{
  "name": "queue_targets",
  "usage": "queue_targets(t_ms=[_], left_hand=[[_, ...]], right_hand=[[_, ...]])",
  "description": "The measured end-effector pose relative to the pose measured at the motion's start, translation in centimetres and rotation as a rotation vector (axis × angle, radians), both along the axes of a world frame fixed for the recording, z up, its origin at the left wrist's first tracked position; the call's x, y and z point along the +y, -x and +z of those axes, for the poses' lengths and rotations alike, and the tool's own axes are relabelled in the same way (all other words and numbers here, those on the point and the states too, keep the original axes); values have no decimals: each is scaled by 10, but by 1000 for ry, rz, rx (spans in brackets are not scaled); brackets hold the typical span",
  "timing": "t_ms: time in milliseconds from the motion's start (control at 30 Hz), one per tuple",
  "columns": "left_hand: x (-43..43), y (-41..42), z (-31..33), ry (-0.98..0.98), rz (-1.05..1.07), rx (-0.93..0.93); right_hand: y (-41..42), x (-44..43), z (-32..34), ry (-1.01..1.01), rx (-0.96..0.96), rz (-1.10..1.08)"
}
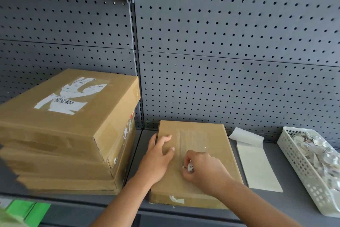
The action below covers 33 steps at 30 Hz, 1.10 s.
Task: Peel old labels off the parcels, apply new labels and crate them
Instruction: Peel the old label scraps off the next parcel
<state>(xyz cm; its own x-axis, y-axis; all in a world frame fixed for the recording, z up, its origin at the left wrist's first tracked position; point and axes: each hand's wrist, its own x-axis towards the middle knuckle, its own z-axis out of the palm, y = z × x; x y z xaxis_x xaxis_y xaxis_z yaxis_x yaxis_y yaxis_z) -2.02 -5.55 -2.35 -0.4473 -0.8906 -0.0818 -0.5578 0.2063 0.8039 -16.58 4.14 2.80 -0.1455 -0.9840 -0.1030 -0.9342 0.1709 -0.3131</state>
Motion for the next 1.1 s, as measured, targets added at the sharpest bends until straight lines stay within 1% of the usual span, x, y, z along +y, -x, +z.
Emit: queue_targets(t_ms=[133, 233, 400, 500, 700, 800, 867, 1000, 1100], left_hand=[[0, -1, -1, -1, 6, 6], [0, -1, 0, -4, 6, 6], [-1, -1, -2, -6, 7, 16], [-3, -1, -6, 1, 11, 24], [-4, -1, -7, 17, 10, 21], [-4, -1, -8, 21, 7, 22], [-4, -1, -8, 19, 7, 25], [-3, -1, -6, 5, 4, 25], [-4, -2, -5, 16, 0, 28]], right_hand=[[-8, -3, -2, -9, 135, 27], [-11, -4, -3, -32, 120, 28], [2, -5, -4, -22, -86, -58], [15, -4, -2, 11, -217, -68], [26, 4, -3, 97, -360, -76], [31, 4, -3, 118, -491, -154], [34, 3, -3, 115, -596, -245], [41, 1, -3, 173, -903, -429], [52, 3, -1, 203, -994, -483]])
